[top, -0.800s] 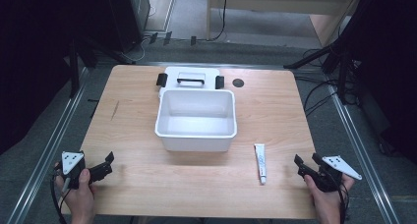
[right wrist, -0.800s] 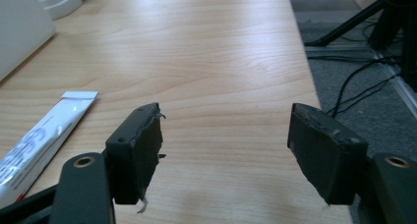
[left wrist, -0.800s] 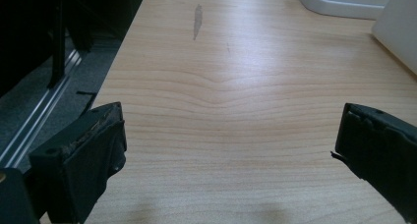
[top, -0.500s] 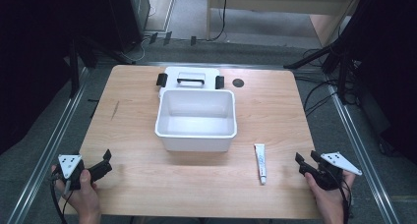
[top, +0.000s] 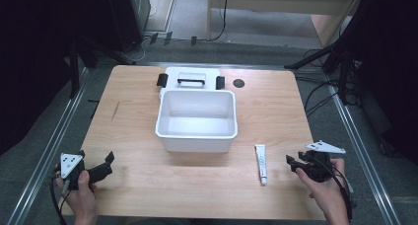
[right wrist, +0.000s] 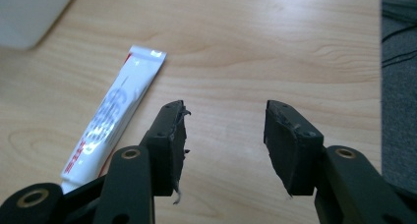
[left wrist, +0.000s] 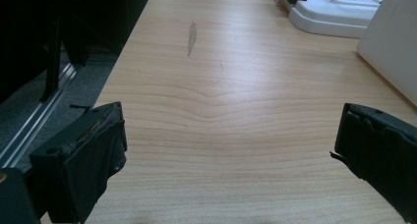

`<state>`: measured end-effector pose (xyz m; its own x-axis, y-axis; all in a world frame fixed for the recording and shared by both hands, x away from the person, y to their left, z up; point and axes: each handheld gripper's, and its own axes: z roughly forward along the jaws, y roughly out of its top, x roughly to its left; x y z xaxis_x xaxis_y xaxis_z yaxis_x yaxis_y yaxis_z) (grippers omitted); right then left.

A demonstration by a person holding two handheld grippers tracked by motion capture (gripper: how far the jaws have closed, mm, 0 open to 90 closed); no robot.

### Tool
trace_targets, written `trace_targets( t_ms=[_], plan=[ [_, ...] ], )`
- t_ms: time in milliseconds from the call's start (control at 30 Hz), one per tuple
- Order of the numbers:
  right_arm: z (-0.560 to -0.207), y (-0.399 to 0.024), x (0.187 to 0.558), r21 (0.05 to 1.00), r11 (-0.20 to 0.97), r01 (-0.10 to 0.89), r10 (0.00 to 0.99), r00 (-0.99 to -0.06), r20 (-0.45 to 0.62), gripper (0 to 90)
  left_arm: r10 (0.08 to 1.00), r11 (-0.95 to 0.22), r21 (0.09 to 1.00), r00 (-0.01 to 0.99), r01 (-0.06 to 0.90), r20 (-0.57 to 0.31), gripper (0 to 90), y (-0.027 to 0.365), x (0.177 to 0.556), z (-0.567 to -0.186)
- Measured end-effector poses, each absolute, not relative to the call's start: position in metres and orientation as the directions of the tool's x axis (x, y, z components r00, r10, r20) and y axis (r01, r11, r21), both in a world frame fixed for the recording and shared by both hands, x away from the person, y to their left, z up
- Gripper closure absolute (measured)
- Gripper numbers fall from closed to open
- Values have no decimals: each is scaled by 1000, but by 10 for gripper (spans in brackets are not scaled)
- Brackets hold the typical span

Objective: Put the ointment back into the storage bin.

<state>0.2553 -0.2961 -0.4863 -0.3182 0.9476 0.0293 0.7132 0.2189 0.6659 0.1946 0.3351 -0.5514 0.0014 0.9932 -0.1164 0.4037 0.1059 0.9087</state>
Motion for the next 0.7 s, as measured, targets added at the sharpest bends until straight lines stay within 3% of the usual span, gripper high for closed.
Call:
trace_targets(
  t_ms=[167, 567, 700],
  plan=[
    [-484, -275, 260, 558, 314, 769, 928, -373, -8, 530, 993, 106, 905, 6, 411, -119, 0, 335, 195, -551],
    [-472, -239, 275, 297, 213, 931, 949, -270, 165, 615, 993, 104, 901, 8, 422, -118, 0, 334, 197, -552],
    [-473, -223, 278, 241, 249, 938, 947, -288, 144, 601, 992, 109, 900, 11, 422, -125, 0, 335, 196, -551]
  ],
)
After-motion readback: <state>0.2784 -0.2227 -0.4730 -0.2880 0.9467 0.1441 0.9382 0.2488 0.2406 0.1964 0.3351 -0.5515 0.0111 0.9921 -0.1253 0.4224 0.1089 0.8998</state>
